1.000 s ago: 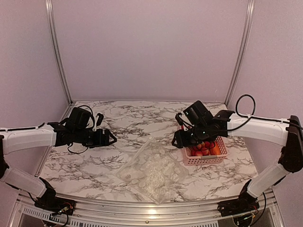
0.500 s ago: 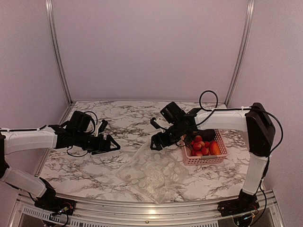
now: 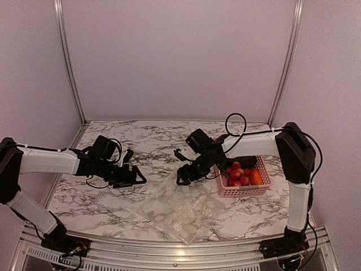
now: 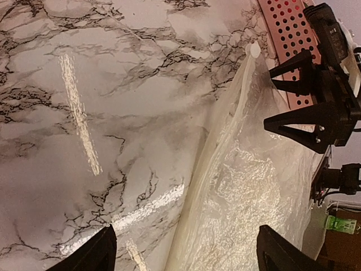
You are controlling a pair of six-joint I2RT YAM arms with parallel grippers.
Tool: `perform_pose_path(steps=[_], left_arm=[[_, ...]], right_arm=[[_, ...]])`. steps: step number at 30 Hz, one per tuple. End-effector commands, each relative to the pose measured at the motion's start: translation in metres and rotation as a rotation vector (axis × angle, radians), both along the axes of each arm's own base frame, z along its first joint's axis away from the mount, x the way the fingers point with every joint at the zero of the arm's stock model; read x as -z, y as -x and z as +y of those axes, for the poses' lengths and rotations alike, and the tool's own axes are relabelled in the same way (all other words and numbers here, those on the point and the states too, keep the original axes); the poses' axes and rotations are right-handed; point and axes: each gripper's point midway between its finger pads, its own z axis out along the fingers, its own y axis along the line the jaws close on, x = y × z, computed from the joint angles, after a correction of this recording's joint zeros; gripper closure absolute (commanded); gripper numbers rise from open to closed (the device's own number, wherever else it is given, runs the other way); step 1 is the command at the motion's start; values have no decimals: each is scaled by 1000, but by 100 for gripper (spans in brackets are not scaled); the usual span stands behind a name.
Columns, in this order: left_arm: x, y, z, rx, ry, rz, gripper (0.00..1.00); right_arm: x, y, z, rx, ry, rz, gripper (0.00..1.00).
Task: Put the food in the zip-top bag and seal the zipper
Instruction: Pick up the zipper food storage bag from the center of the board, then pass from the right arm to the left
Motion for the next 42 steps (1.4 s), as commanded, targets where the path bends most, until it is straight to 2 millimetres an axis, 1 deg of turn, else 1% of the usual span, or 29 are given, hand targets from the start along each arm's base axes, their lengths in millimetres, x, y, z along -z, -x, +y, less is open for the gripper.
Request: perform_pose_path(steps=[1,5,9,11,13,16,19,23,26,28,30,32,34,37,42], left_arm=[[12,-18,-8,8,-36,-15,14],[21,-25,-14,40,-43,-17,20],[24,-27,-17,65,-53,-15,22],[22,-28,-17,75,-53,-19,22],[19,-25,-19,99,-40,-28,23],[18,-18,-21,138,-20,-21,26],[22,-10,-23,171,-11,5,30],[30,-9,-17,184,-49,-4,36],[27,-3,-22,233,-13,-19,37],[19,1,-28,269,41,-51,37],[16,8,-28,294,59,-72,35],[7,8,-31,318,87,-116,33],[7,9,-31,320,86,-119,33],[13,11,-32,326,80,-111,35],[17,16,-40,366,78,-111,38]], right_arm=[[-2,5,16,-84,-73,-15,32],[-6,8,22,-142,-112,-42,53],[-4,14,23,-193,-133,-57,78],[-8,19,25,-221,-162,-55,86],[-18,23,29,-246,-204,-61,91],[-40,30,33,-282,-270,-79,100],[-58,35,35,-302,-321,-99,100],[-78,41,37,-362,-361,-133,100],[-92,45,37,-387,-384,-146,100],[-96,47,37,-396,-389,-150,100],[-97,49,37,-407,-388,-140,100],[-96,50,37,-410,-387,-134,100],[-97,51,37,-414,-394,-128,100],[-100,53,38,-419,-408,-119,100],[-103,55,40,-425,-420,-108,100]])
